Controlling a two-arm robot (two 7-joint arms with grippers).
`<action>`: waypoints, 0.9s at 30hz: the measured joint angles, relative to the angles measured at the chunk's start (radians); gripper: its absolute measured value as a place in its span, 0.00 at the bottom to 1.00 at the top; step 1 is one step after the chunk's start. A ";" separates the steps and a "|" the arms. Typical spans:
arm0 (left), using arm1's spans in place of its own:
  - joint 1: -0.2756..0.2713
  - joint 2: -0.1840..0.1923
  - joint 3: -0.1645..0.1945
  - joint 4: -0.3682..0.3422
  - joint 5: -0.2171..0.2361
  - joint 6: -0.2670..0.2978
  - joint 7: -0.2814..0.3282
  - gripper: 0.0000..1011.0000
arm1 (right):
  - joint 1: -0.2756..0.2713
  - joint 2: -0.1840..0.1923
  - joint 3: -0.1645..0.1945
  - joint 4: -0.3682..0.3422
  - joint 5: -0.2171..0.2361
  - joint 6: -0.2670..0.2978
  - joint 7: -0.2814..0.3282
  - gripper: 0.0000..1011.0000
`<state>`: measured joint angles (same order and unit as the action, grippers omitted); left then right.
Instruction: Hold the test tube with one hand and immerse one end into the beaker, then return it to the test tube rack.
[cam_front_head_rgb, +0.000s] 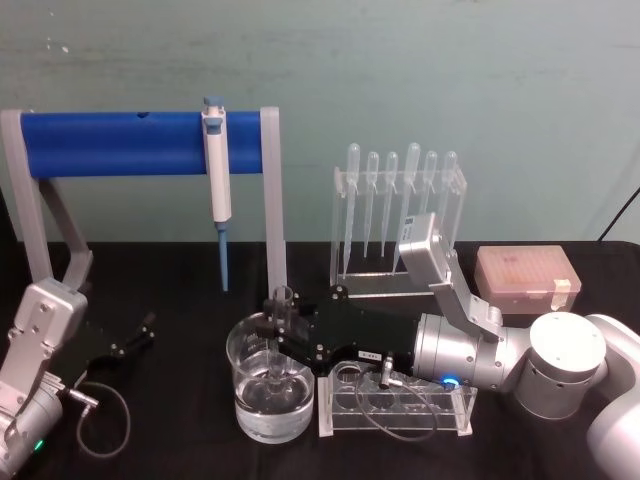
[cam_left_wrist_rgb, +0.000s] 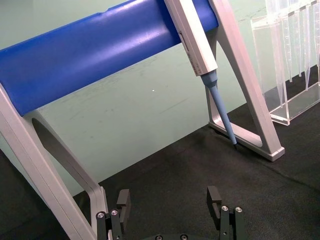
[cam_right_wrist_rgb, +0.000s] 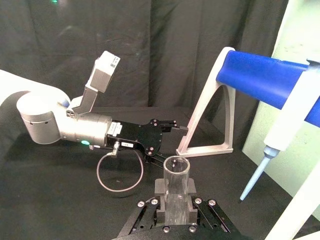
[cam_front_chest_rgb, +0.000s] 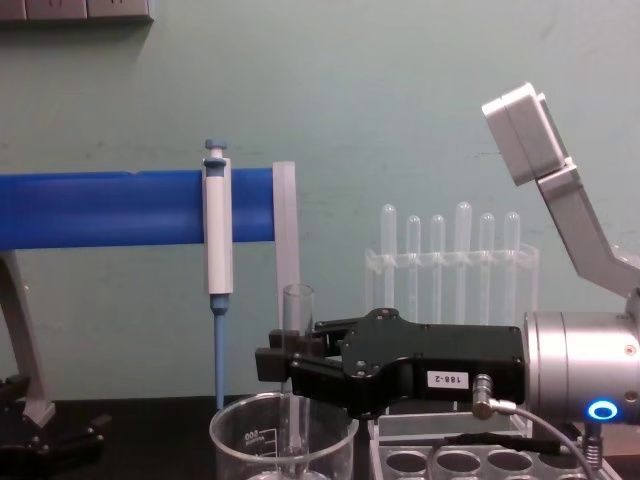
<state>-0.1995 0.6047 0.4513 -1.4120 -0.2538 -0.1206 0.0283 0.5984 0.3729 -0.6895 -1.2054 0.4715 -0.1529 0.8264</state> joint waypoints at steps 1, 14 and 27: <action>0.000 0.000 0.000 0.000 0.000 0.000 0.000 0.99 | 0.000 0.000 0.000 0.000 0.000 0.000 0.000 0.22; 0.000 0.000 0.000 0.000 0.000 0.000 0.000 0.99 | 0.000 0.000 0.000 0.000 0.000 0.000 0.000 0.22; 0.000 0.000 0.000 0.000 0.000 0.000 0.000 0.99 | 0.000 0.000 0.000 0.000 0.000 0.000 0.000 0.22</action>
<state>-0.1995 0.6047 0.4514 -1.4120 -0.2539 -0.1205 0.0283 0.5985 0.3729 -0.6895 -1.2054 0.4716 -0.1530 0.8264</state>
